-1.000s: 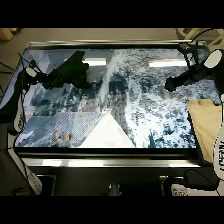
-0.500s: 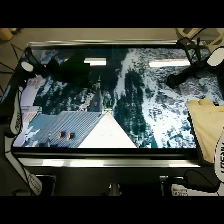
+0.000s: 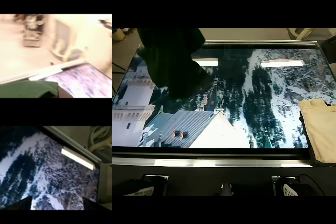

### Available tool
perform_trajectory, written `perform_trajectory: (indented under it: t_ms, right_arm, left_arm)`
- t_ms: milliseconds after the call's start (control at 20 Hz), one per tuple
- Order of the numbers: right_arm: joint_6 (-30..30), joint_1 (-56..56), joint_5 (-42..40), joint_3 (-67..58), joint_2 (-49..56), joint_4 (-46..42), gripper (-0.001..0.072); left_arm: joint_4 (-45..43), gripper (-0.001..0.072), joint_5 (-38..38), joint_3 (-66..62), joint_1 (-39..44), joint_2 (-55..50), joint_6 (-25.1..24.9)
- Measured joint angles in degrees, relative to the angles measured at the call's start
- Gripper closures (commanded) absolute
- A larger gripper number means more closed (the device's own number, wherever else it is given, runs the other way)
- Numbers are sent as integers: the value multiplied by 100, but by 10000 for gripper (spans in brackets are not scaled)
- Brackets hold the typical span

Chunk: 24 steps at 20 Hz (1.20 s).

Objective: Fold the shirts.

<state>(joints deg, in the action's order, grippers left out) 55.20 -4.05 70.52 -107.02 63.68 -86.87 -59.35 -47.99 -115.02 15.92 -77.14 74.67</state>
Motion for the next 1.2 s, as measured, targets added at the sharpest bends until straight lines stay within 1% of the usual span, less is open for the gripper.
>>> perform_trajectory:
  t_ms: [100,250,400,500,550,600,650,750,800,850,950,1000,1100,1200]
  right_arm:
    - [35,0,411,-42,-363,-42,46]
    - [74,0,1287,-9,-610,-59,49]
    - [118,0,1956,278,-557,-76,50]
    - [131,0,2168,564,-352,-72,72]
    - [133,0,2236,706,-219,-55,72]
    - [138,0,2264,866,-57,-2,72]
    - [142,0,2271,1023,127,96,71]
    - [131,0,2337,1318,448,448,62]
    - [98,0,2369,1497,568,675,46]
    - [39,0,2391,1738,667,940,44]
    - [-92,0,2446,2358,743,1427,14]
    - [-155,0,2441,2728,754,1604,14]
    - [-260,0,2302,3541,730,1917,14]
    - [-345,0,2059,4306,713,2232,14]
  left_arm:
    - [-348,685,-319,245,415,247,348]
    - [-765,685,-772,1086,970,350,798]
    - [-833,685,-778,2455,1491,168,1038]
    - [-509,677,-557,3252,1744,-170,1147]
    - [-275,515,-485,3530,1838,-398,1187]
    - [-35,132,-457,3689,1886,-621,1217]
    - [219,-13,-470,3759,1873,-831,1237]
    - [557,-13,-645,3644,1663,-1078,1272]
    - [621,-13,-844,3469,1460,-1132,1259]
    - [586,-13,-1034,3259,1224,-1141,1250]
    - [334,-13,-1545,2846,664,-1097,1239]
    - [219,-13,-1794,2697,365,-1054,1237]
    - [17,-13,-2216,2597,-138,-1012,1233]
    - [-37,-13,-2461,2745,-415,-1012,1226]
